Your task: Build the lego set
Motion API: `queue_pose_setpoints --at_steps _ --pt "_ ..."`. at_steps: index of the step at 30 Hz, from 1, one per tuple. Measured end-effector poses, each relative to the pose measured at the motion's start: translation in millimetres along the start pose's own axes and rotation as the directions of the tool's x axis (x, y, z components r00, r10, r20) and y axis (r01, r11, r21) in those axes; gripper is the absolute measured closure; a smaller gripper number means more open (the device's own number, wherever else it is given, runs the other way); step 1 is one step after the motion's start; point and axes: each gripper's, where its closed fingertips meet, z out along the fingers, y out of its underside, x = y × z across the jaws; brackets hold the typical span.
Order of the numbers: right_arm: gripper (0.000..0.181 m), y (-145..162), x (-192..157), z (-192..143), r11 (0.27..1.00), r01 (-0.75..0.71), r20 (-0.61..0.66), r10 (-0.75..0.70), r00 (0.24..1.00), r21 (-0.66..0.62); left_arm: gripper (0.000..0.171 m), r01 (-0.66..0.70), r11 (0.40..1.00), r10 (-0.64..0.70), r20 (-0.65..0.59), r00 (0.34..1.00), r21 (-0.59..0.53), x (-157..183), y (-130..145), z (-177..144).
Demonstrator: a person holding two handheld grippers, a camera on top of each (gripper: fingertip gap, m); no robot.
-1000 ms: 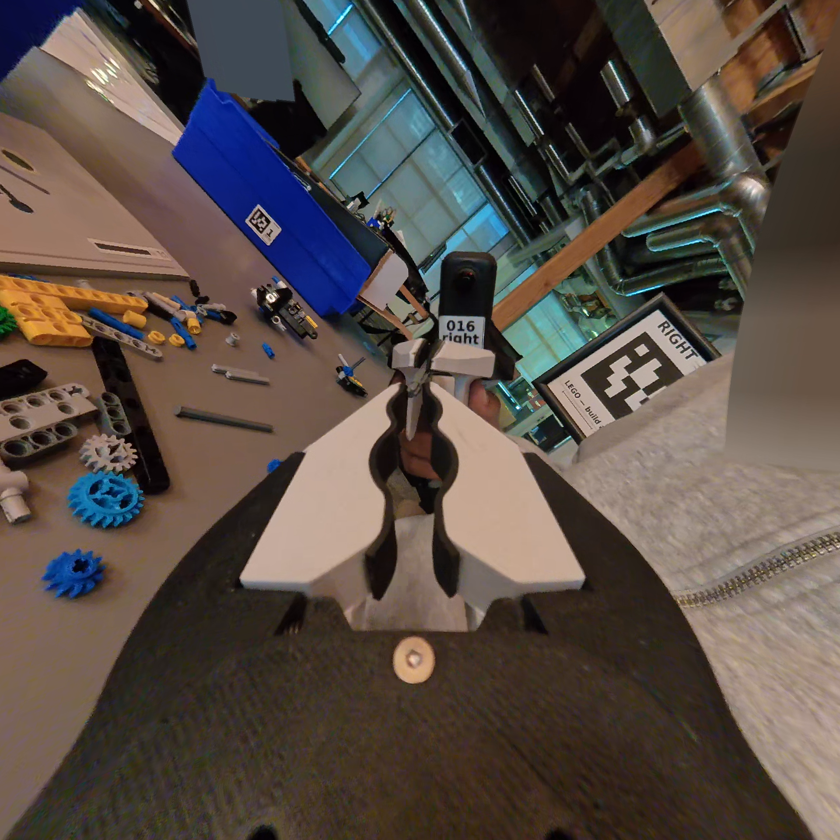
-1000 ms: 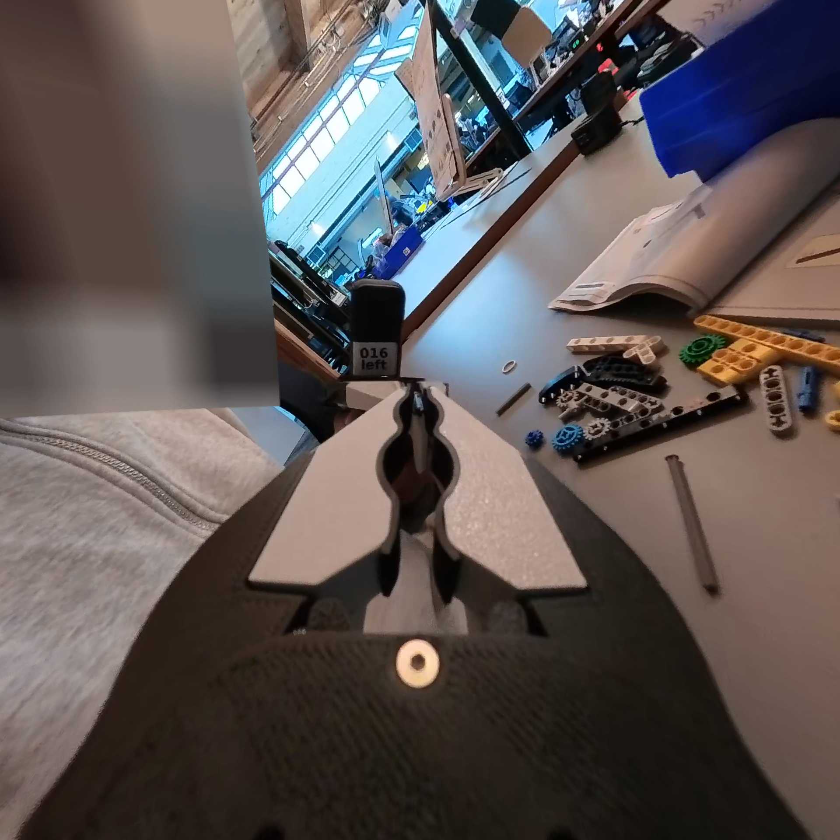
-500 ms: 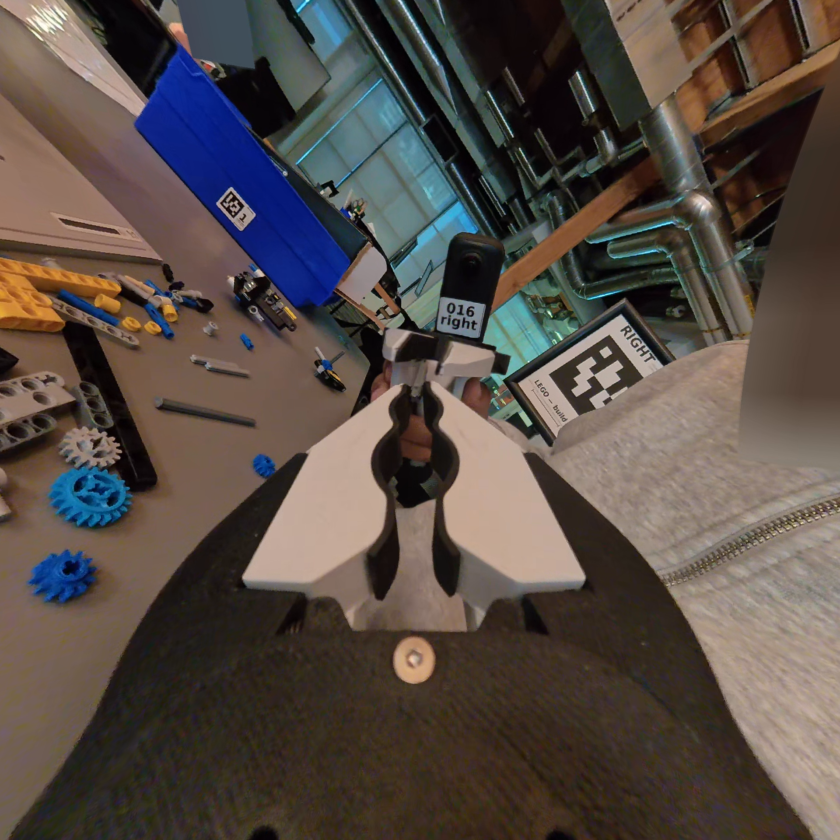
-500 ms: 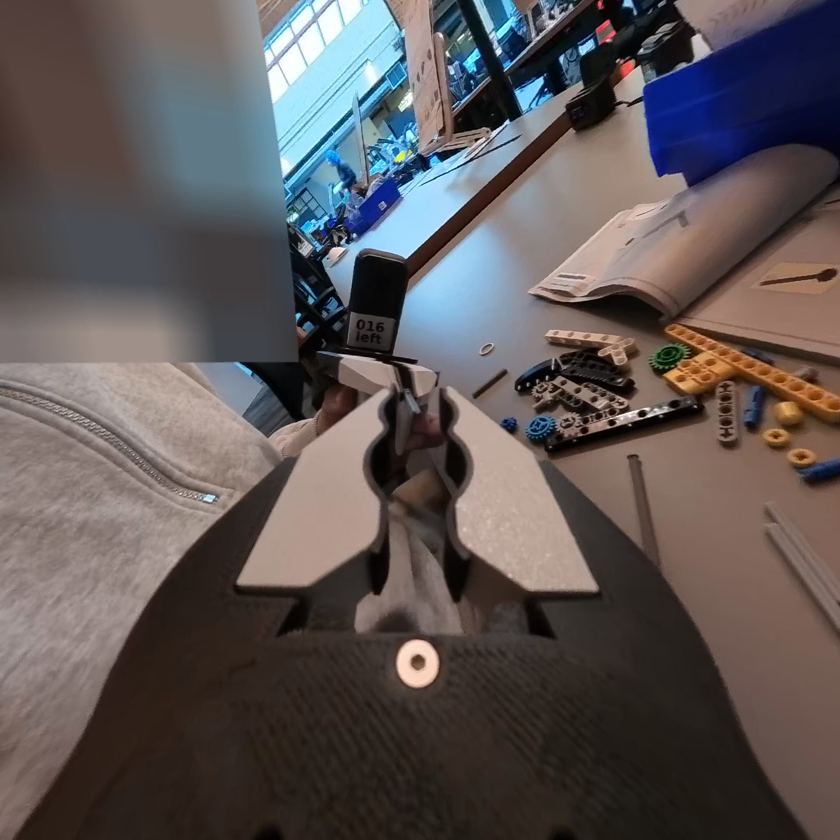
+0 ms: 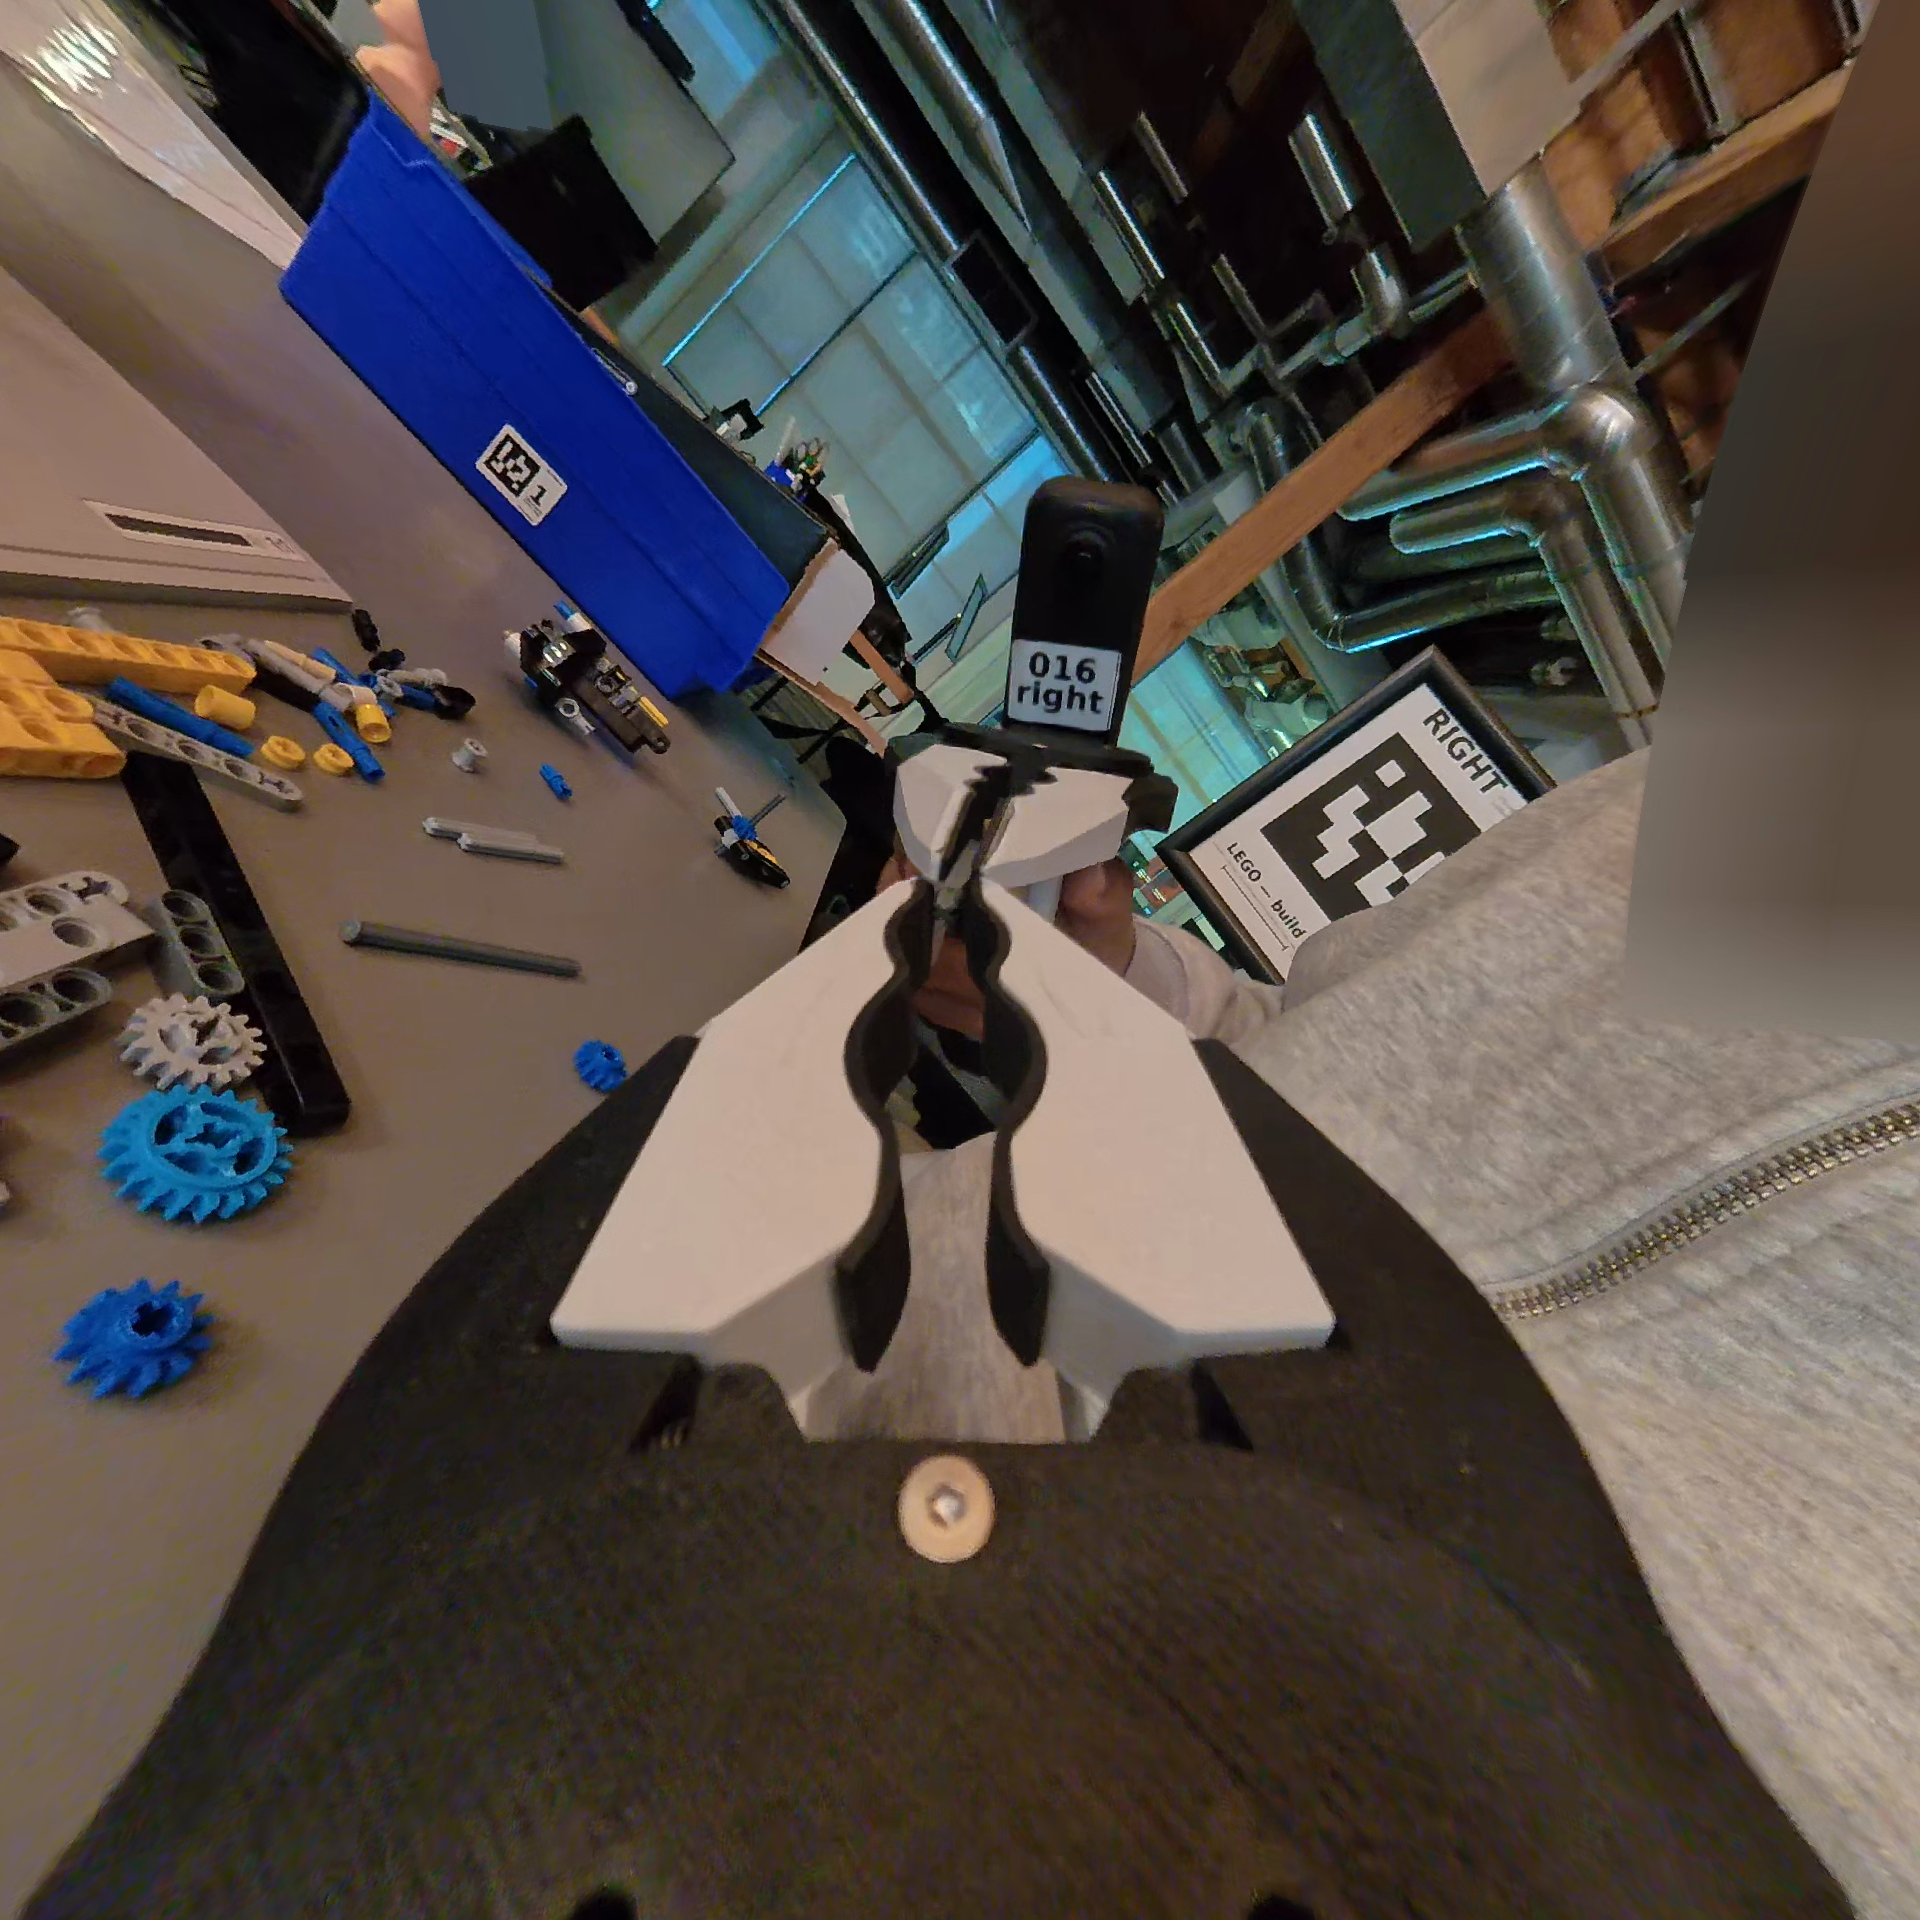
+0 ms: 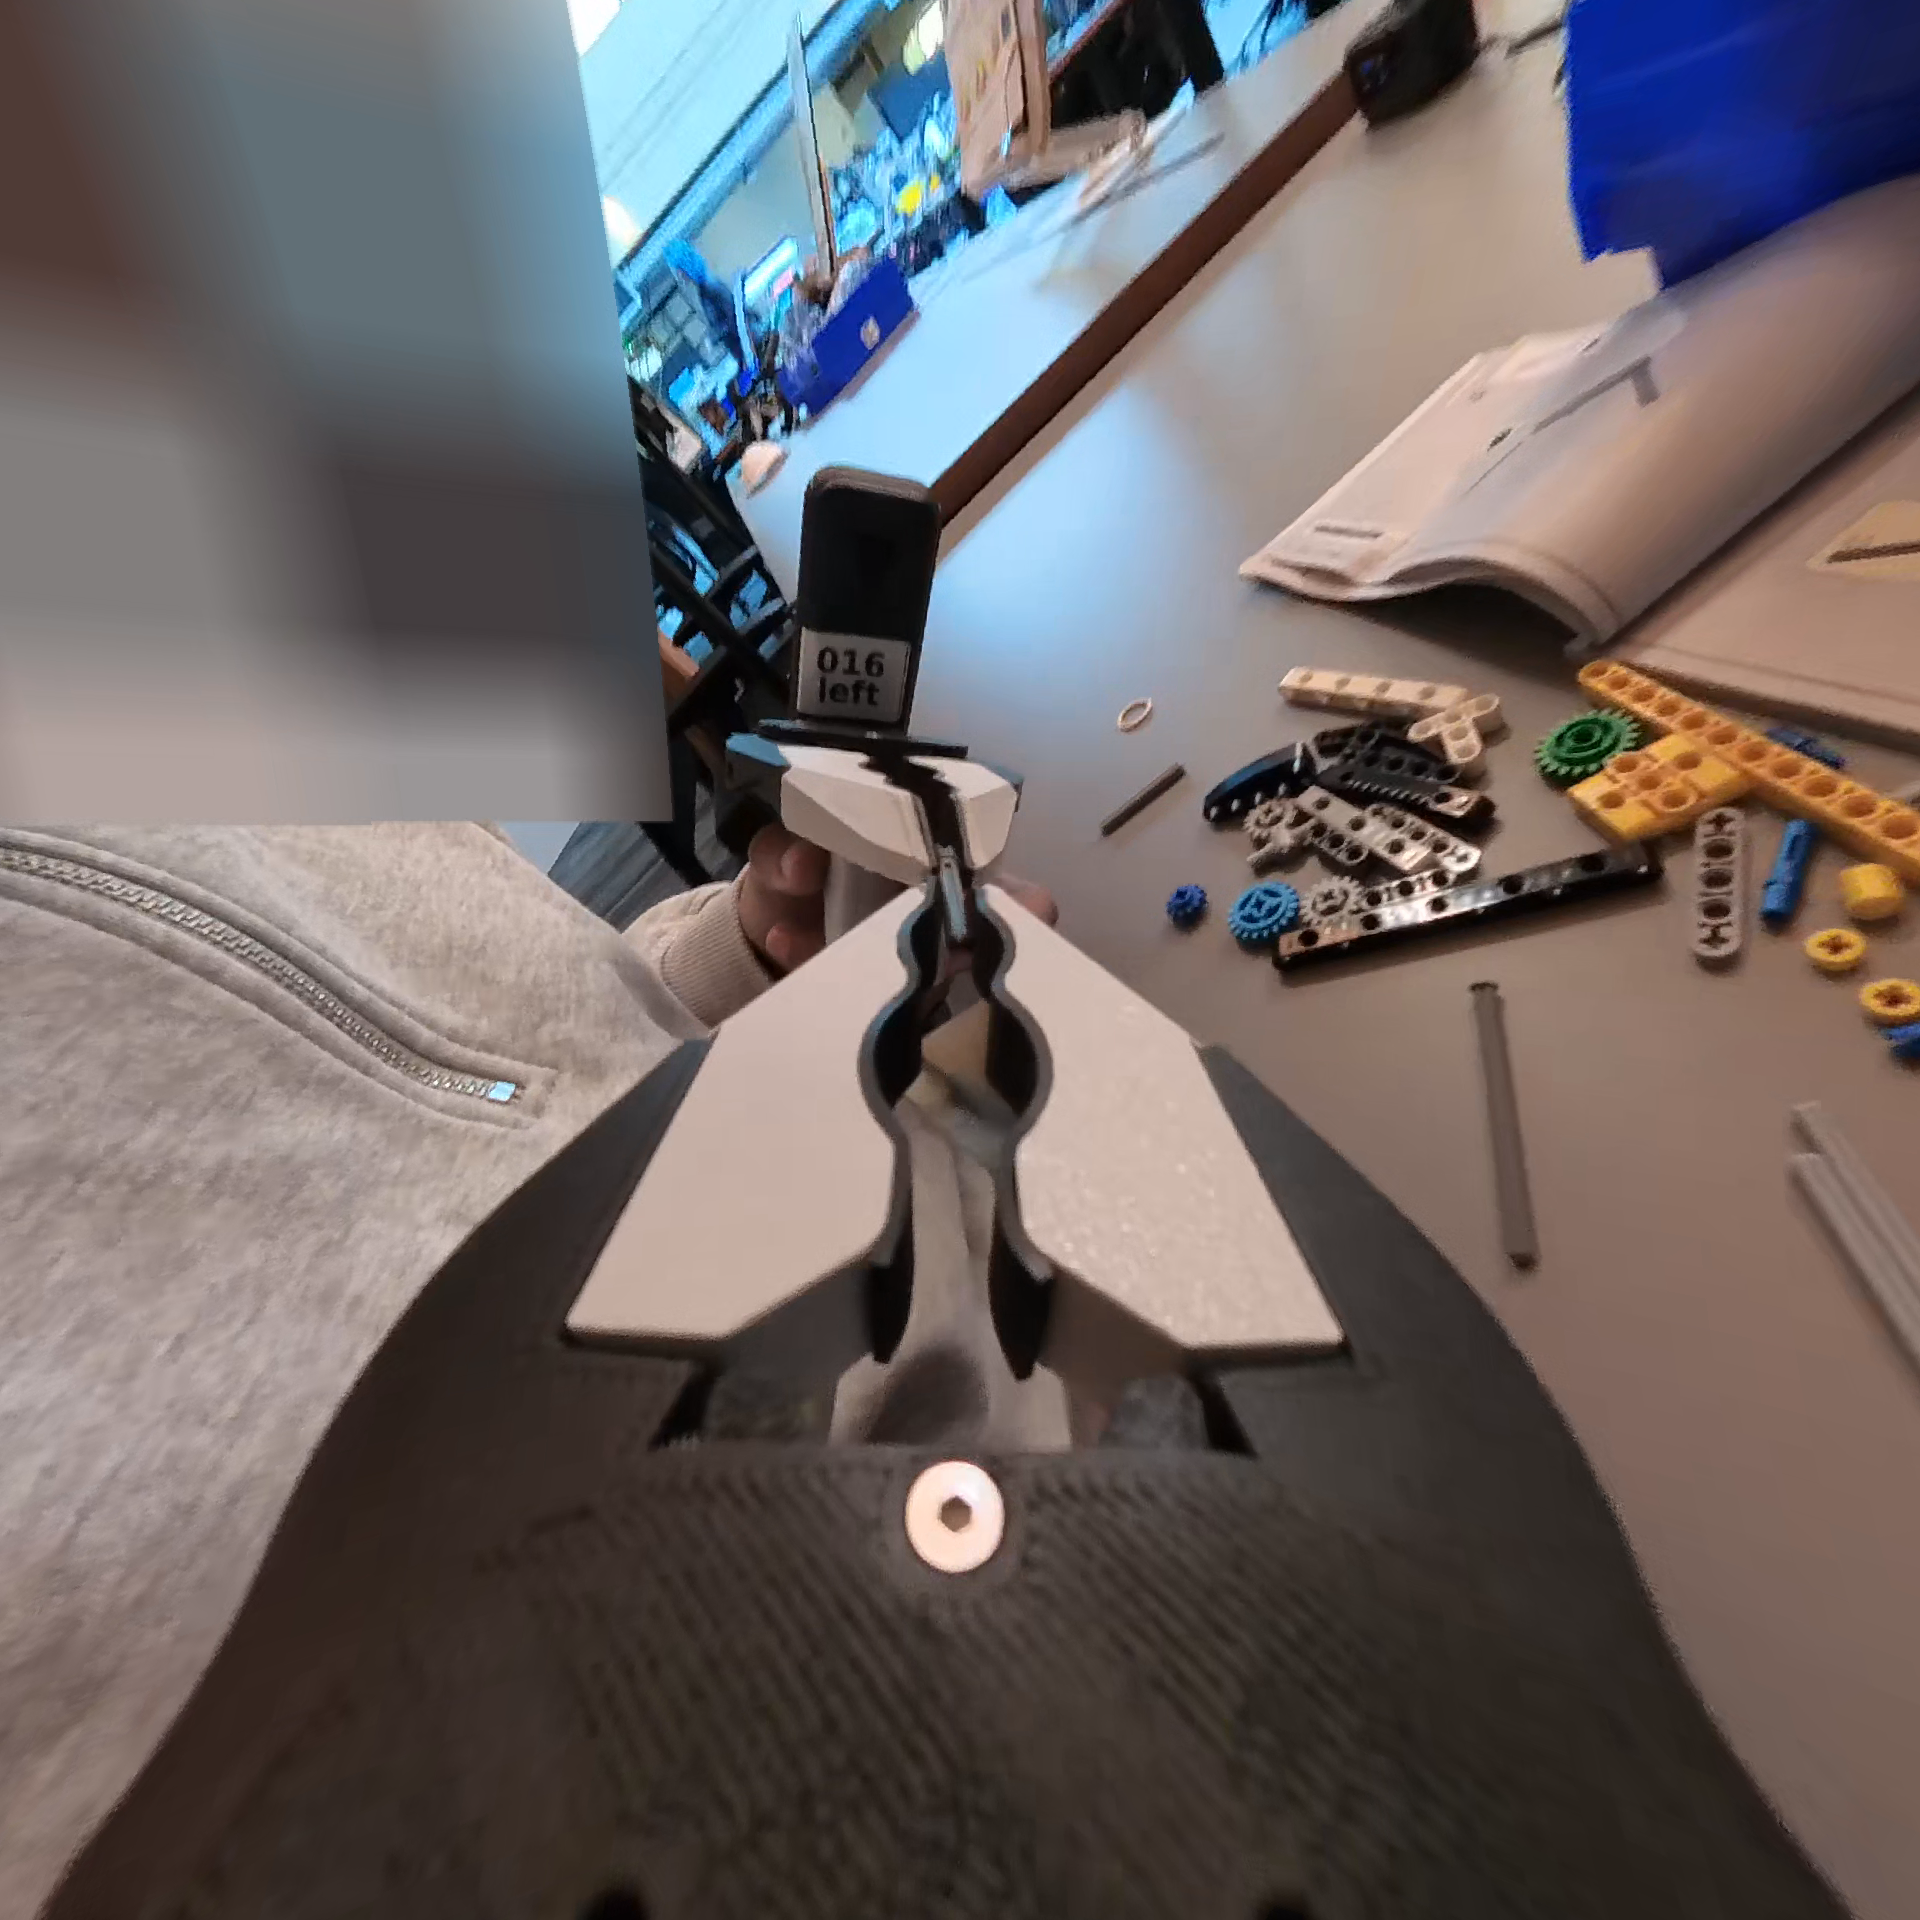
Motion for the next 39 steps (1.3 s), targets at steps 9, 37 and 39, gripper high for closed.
queue_pose_setpoints --at_steps 9,37,39 --pt "0.180 7 30 -17 0.962 0.099 -0.266 -0.168 0.949 -0.254 0.149 -0.087 0.996 0.090 0.242 0.966 -0.024 -32 -3 -12" --pt "0.179 57 71 -19 0.438 -0.100 -0.353 -0.547 0.759 -0.893 0.156 0.036 0.953 -0.134 0.313 0.940 0.300 -55 -58 -91" --pt "0.179 57 73 -19 0.433 -0.109 -0.358 -0.549 0.755 -0.895 0.156 0.039 0.954 -0.137 0.314 0.940 0.298 -56 -57 -90"
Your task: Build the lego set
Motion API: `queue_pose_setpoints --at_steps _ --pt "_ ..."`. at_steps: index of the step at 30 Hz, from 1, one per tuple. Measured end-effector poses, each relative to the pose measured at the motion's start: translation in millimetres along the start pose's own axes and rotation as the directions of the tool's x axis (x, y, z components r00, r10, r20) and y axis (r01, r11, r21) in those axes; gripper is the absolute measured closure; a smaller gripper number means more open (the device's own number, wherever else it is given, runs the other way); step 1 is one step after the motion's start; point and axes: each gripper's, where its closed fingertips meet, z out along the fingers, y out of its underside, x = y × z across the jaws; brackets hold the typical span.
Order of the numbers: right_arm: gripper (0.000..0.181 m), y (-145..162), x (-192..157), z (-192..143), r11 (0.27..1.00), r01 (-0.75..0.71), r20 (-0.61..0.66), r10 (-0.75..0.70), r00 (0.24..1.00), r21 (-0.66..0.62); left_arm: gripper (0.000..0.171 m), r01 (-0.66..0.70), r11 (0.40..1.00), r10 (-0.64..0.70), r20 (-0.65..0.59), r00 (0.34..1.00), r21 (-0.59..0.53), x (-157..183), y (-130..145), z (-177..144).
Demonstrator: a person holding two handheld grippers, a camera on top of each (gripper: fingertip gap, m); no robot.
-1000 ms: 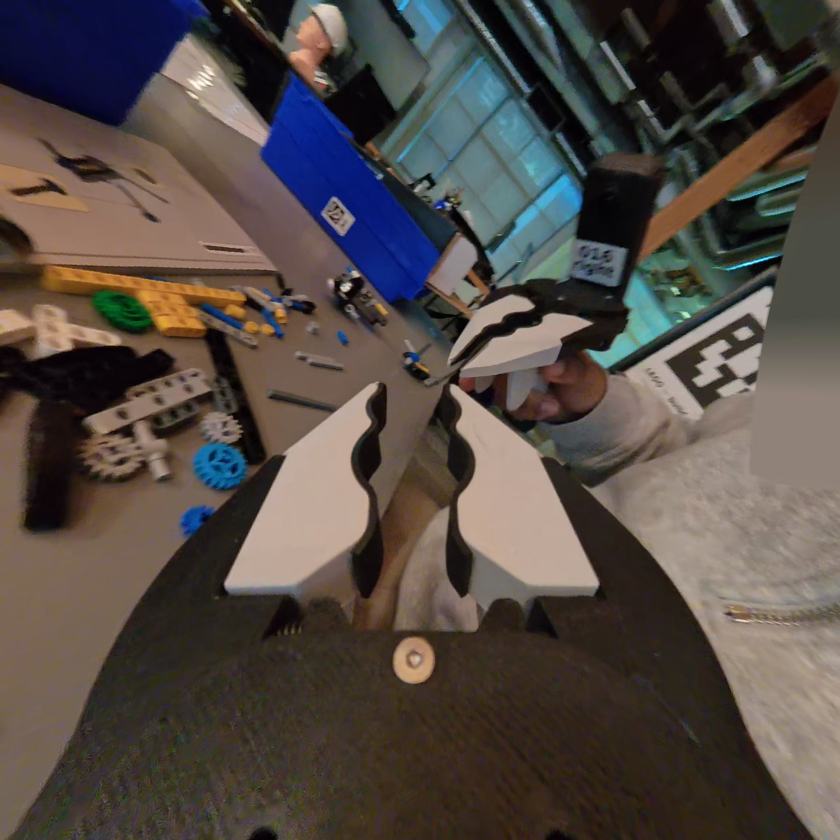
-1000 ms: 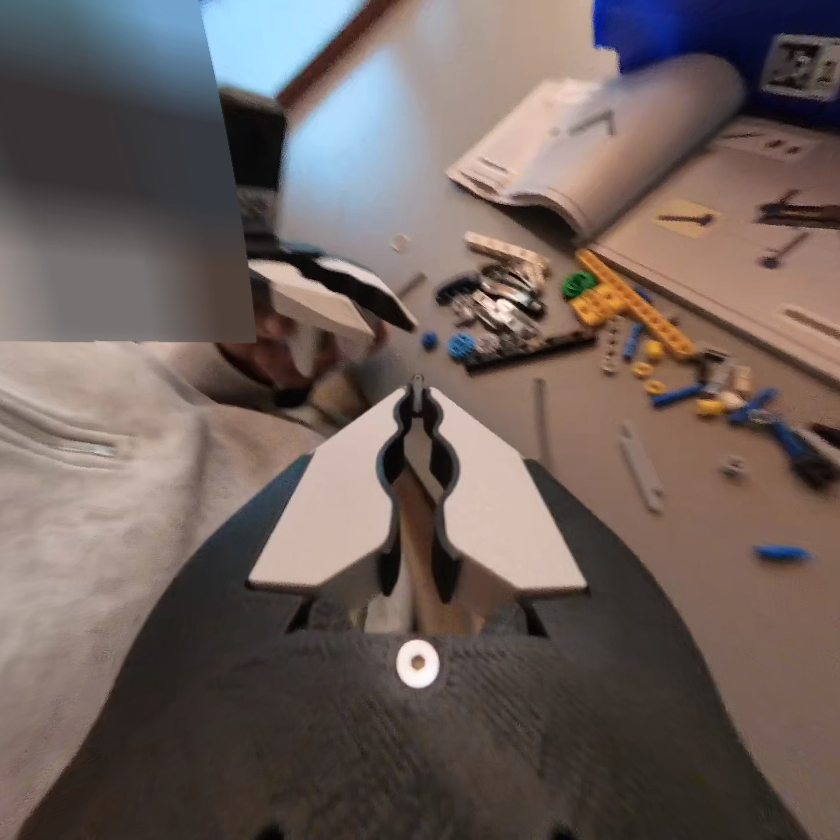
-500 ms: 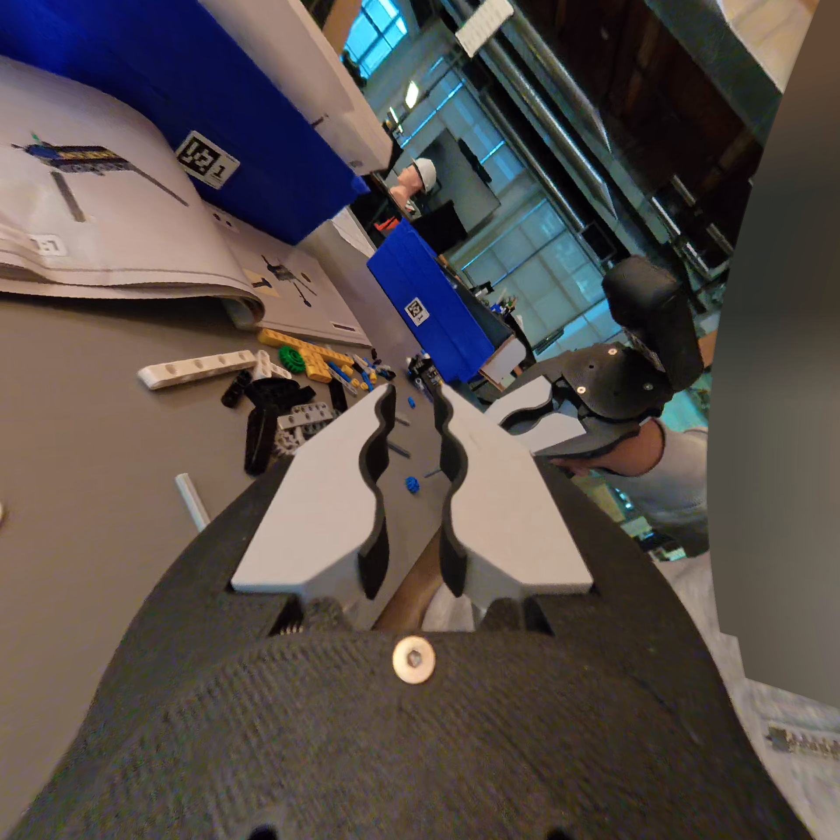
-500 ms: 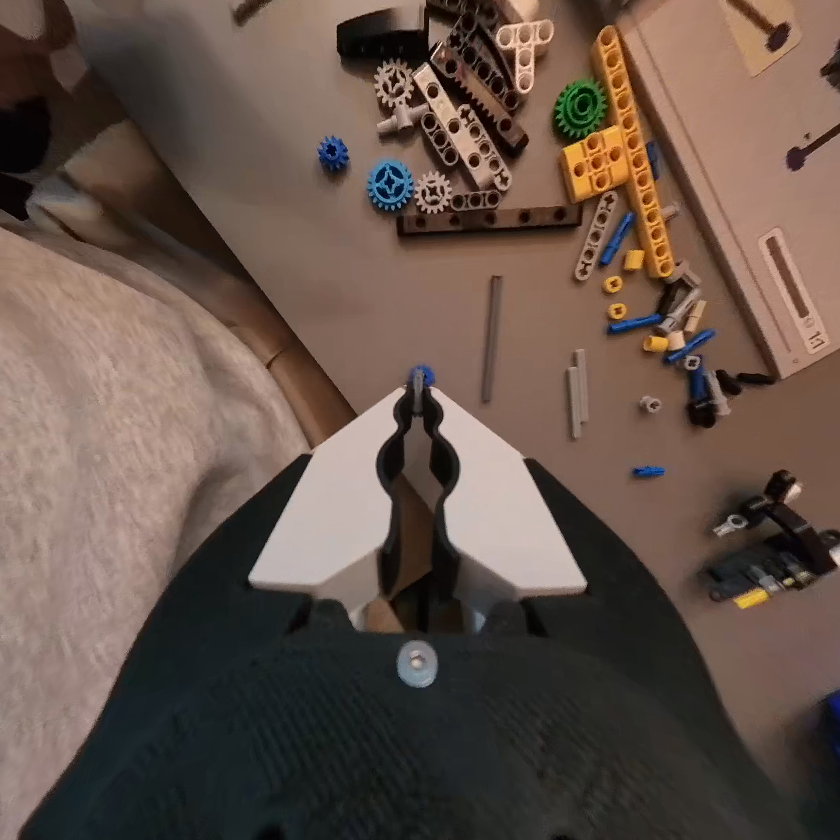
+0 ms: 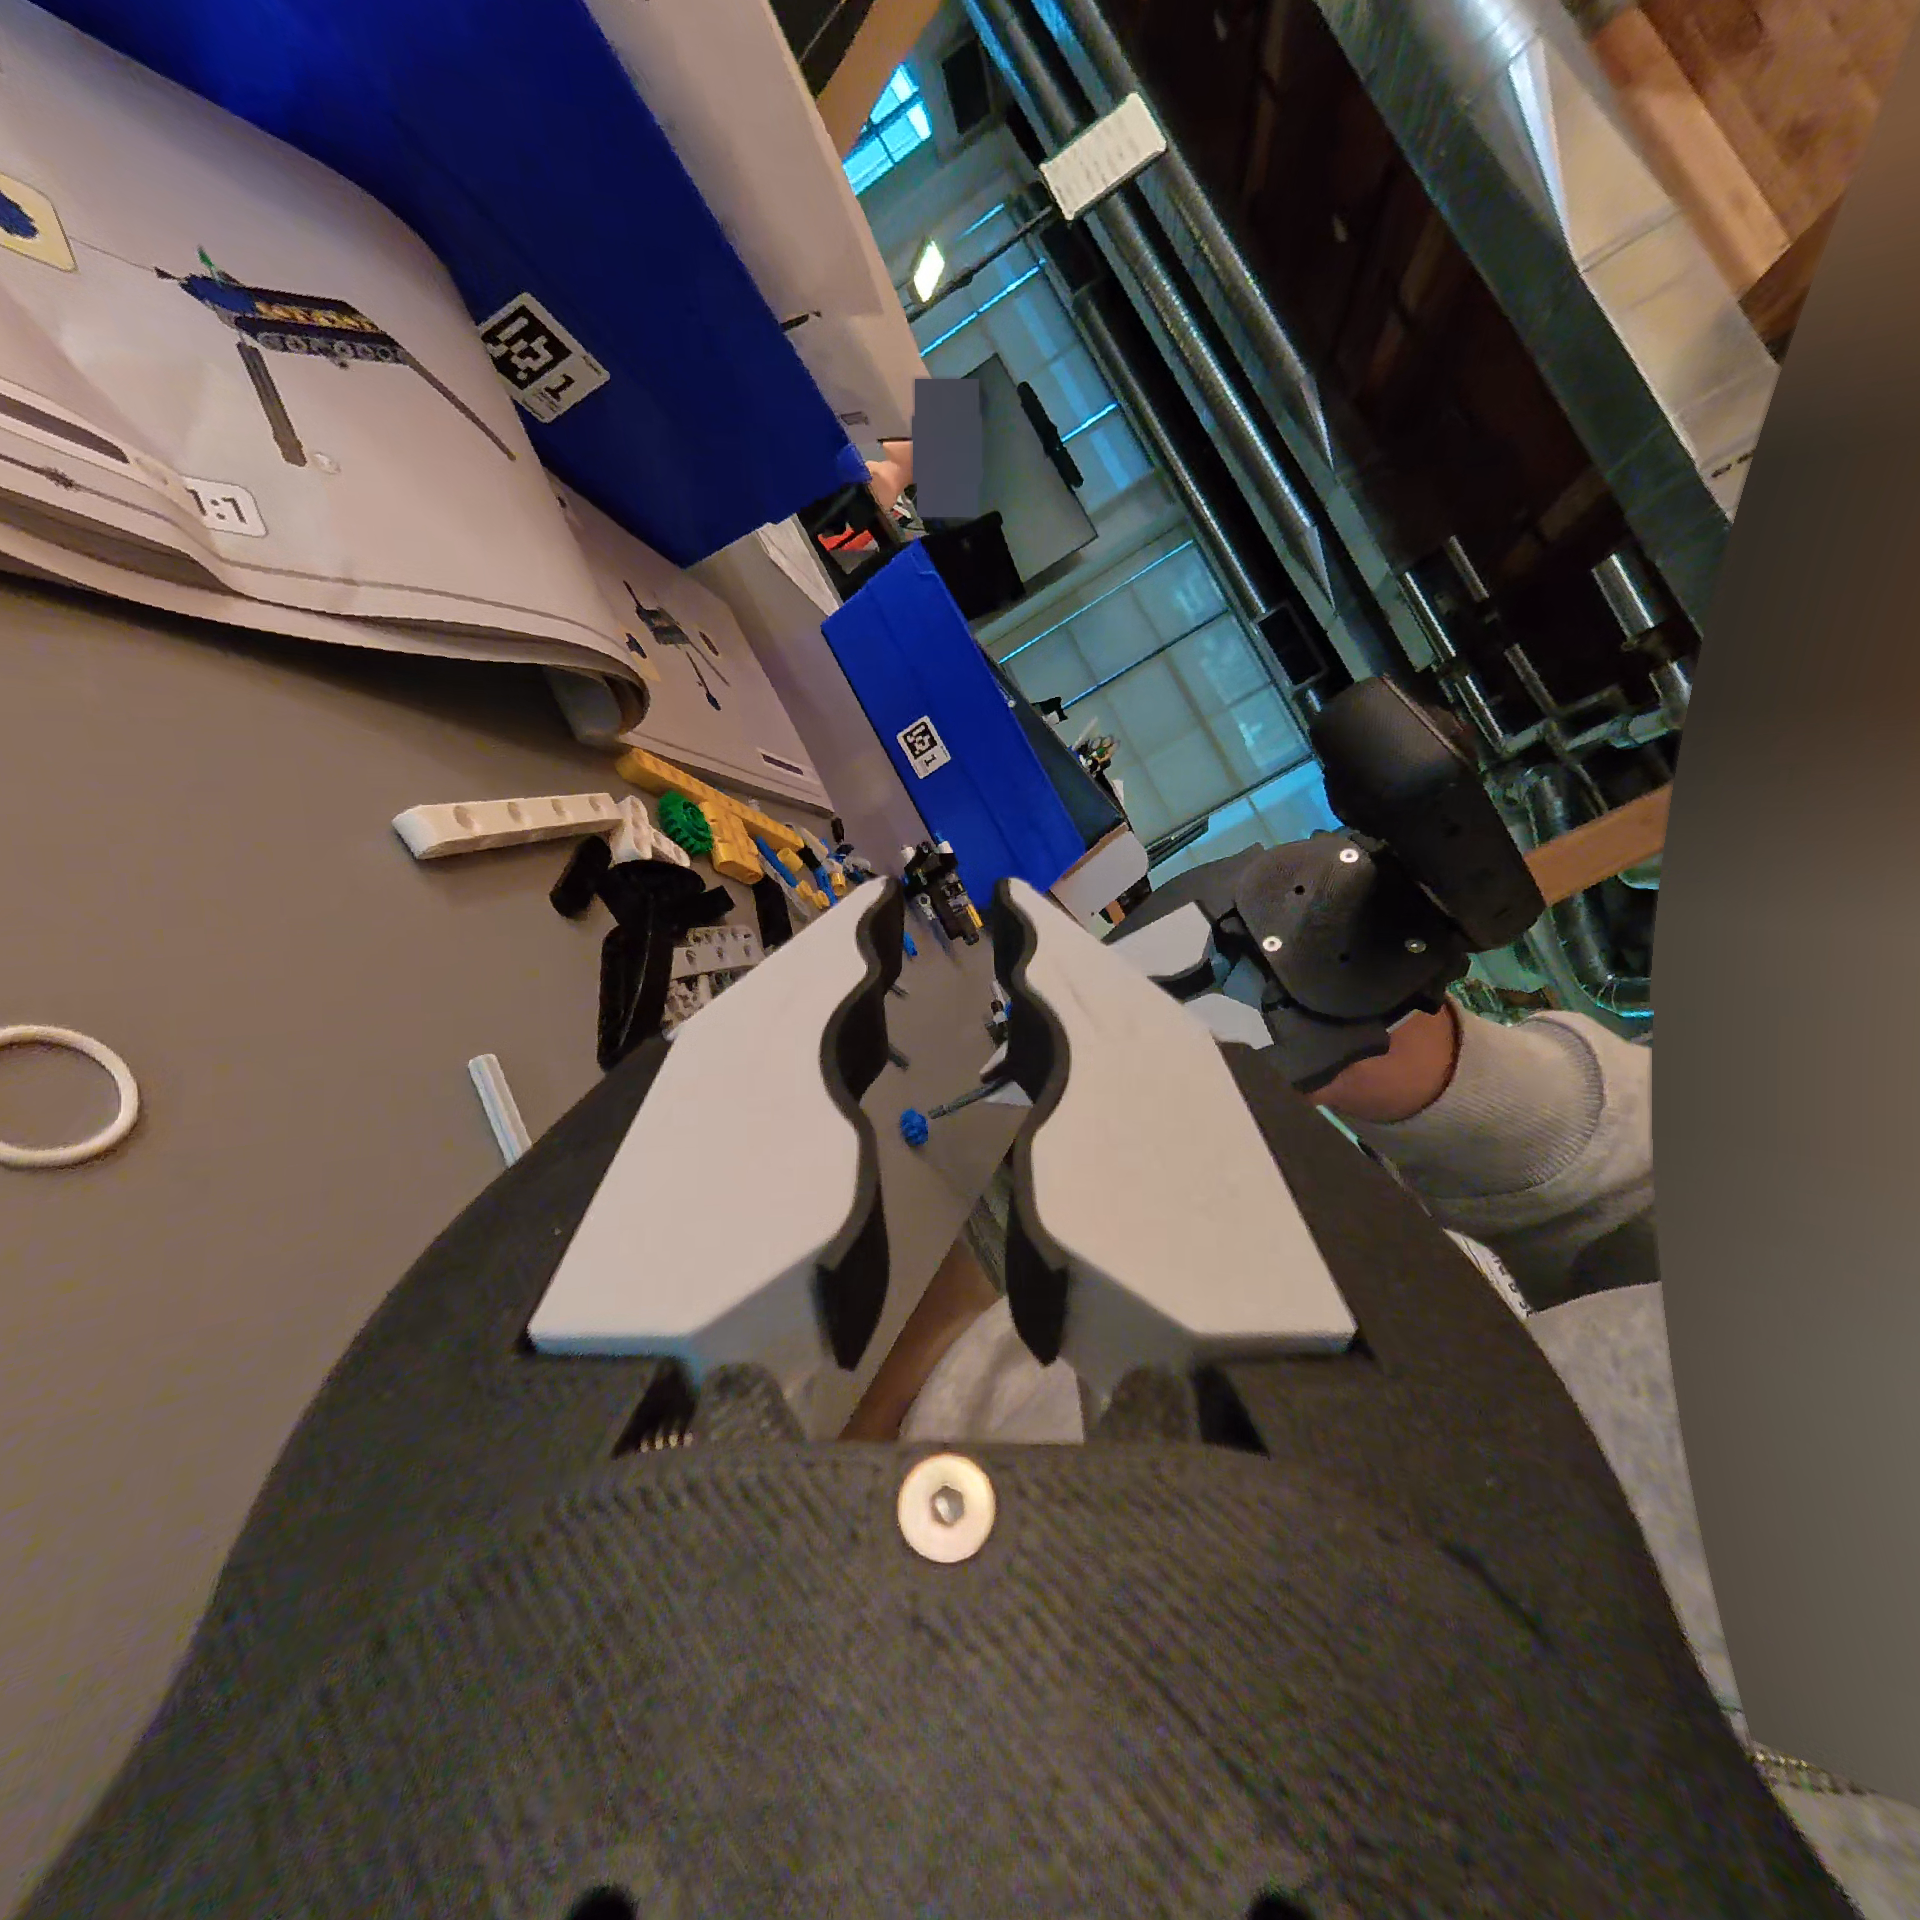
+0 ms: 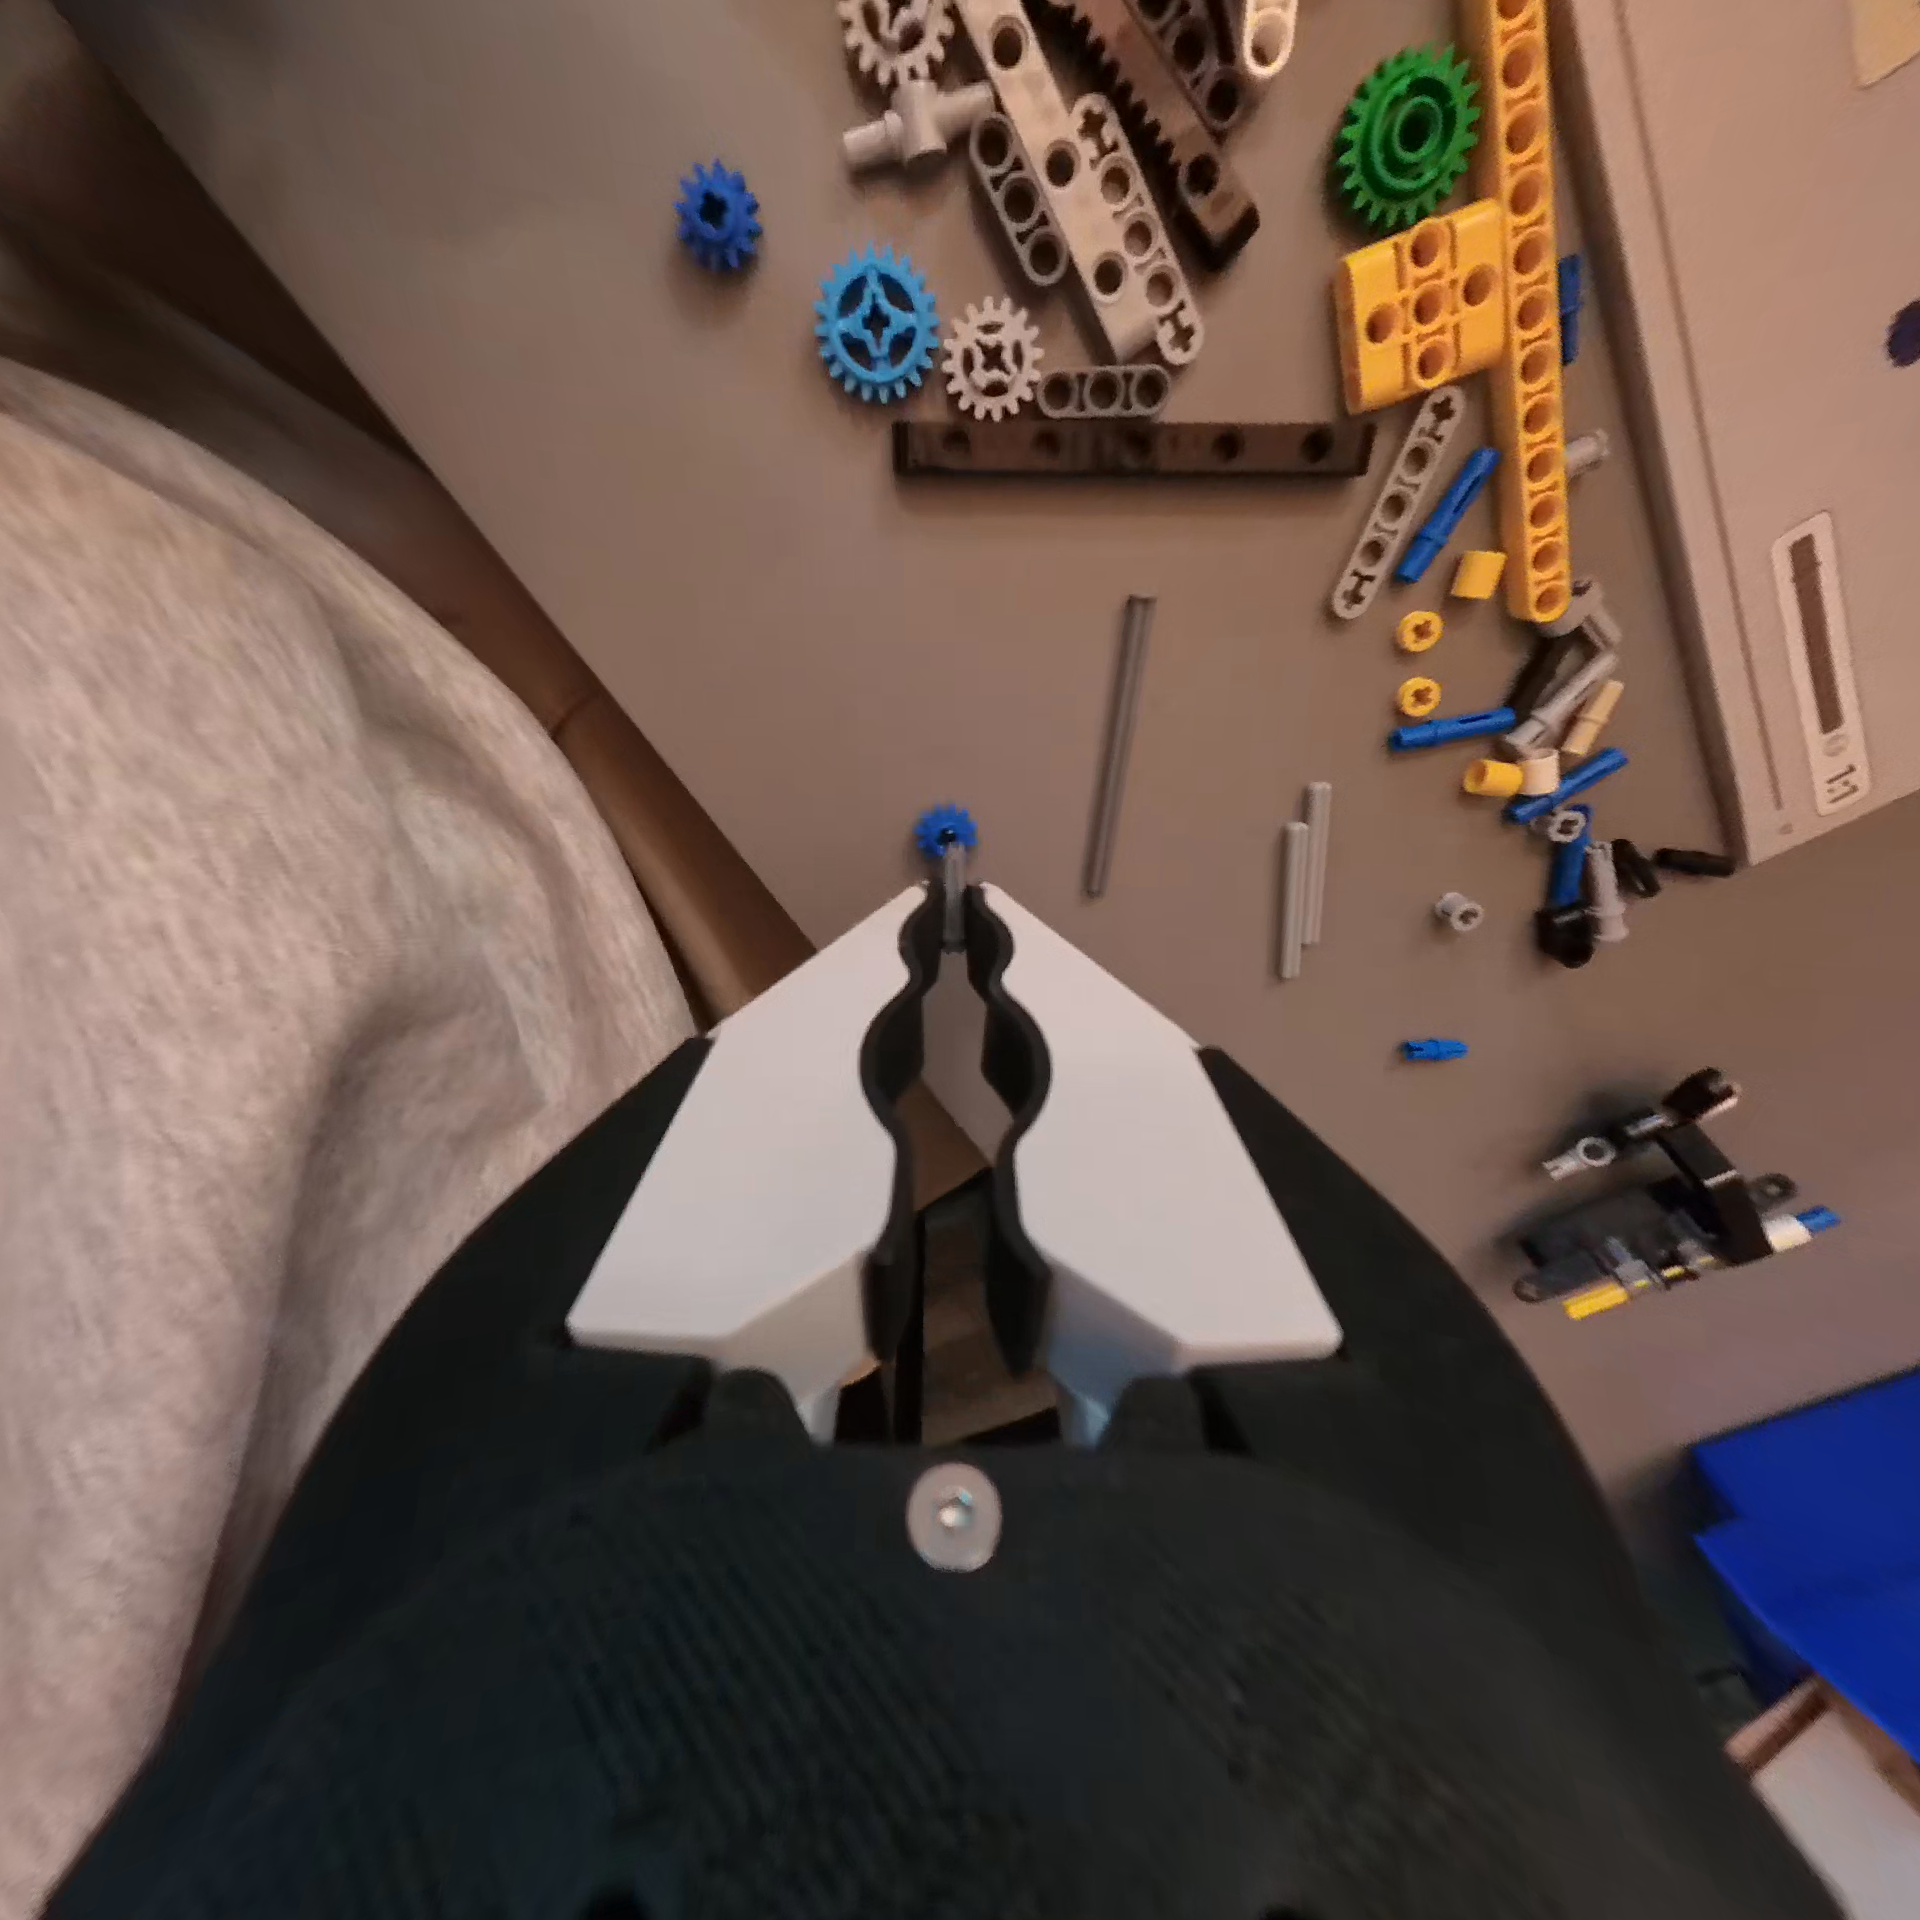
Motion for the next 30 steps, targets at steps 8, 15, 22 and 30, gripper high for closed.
queue_pose_setpoints --at_steps 8,15,22,30 --pt "0.179 -1.5 1.9 -0.8 0.986 -0.164 0.020 0.164 0.986 0.006 0.156 0.009 1.000 -0.009 0.003 1.000 0.002 -3.1 -0.2 0.4" --pt "0.179 -2.0 2.1 -3.6 0.906 -0.421 0.049 0.419 0.907 0.041 0.156 0.030 1.000 -0.030 -0.019 0.999 0.005 -2.3 -1.4 -0.5" --pt "0.179 2.1 0.2 -2.3 0.824 -0.565 0.097 0.560 0.823 0.042 0.154 0.071 0.997 -0.071 -0.056 0.996 0.004 -1.1 -4.2 -3.5" --pt "0.179 6.7 2.1 -0.3 0.765 -0.643 0.066 0.640 0.765 0.039 0.149 0.059 0.998 -0.060 -0.044 0.997 -0.023 -4.0 -1.0 -3.2"
